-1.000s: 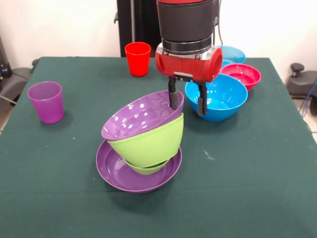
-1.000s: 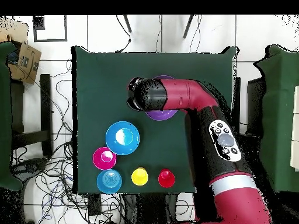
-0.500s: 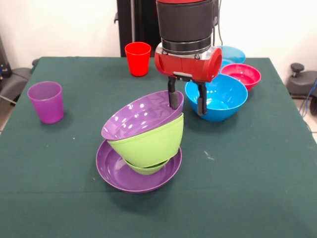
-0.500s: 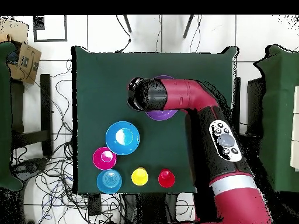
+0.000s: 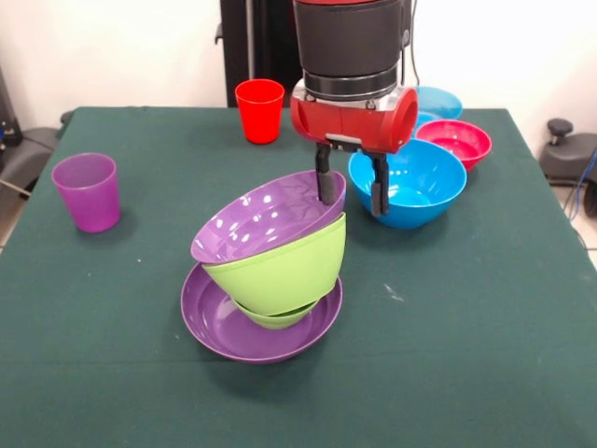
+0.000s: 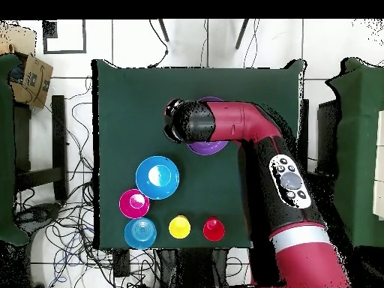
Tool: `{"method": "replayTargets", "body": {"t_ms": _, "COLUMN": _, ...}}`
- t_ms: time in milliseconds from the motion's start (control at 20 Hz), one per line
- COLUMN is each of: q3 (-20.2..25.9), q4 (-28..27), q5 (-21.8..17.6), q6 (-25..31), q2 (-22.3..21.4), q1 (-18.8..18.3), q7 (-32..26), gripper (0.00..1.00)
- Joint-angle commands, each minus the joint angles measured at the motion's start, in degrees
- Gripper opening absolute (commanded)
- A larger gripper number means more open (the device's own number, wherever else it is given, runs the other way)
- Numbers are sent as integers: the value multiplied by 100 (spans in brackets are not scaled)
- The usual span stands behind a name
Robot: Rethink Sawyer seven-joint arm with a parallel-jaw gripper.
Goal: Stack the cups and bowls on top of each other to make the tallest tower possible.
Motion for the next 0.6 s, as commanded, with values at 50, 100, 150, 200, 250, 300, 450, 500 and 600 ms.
{"method": "replayTargets", "body": {"t_ms": 50, "q3": 168, "q4": 199, "q5": -195, "q6": 520, "q2": -165, "q1": -101, "q7": -837, "gripper": 100}}
{"method": "replayTargets", "body": {"t_ms": 100, "q3": 175, "q4": 197, "q5": -184, "q6": 575, "q2": -199, "q1": -118, "q7": -869, "gripper": 100}}
{"method": "replayTargets", "body": {"t_ms": 150, "q3": 182, "q4": 194, "q5": -172, "q6": 631, "q2": -232, "q1": -135, "q7": -901, "gripper": 100}}
{"method": "replayTargets", "body": {"t_ms": 200, "q3": 194, "q4": 199, "q5": -166, "q6": 672, "q2": -265, "q1": -164, "q7": -946, "gripper": 100}}
{"method": "replayTargets", "body": {"t_ms": 250, "q3": 202, "q4": 198, "q5": -153, "q6": 768, "q2": -320, "q1": -193, "q7": -1005, "gripper": 100}}
{"method": "replayTargets", "body": {"t_ms": 300, "q3": 207, "q4": 189, "q5": -166, "q6": 784, "q2": -313, "q1": -196, "q7": -1018, "gripper": 100}}
{"method": "replayTargets", "body": {"t_ms": 450, "q3": 222, "q4": 161, "q5": -205, "q6": 831, "q2": -290, "q1": -205, "q7": -1056, "gripper": 100}}
{"method": "replayTargets", "body": {"t_ms": 500, "q3": 214, "q4": 157, "q5": -221, "q6": 821, "q2": -282, "q1": -201, "q7": -1046, "gripper": 100}}
{"method": "replayTargets", "body": {"t_ms": 600, "q3": 215, "q4": 167, "q5": -235, "q6": 835, "q2": -293, "q1": -195, "q7": -1022, "gripper": 100}}
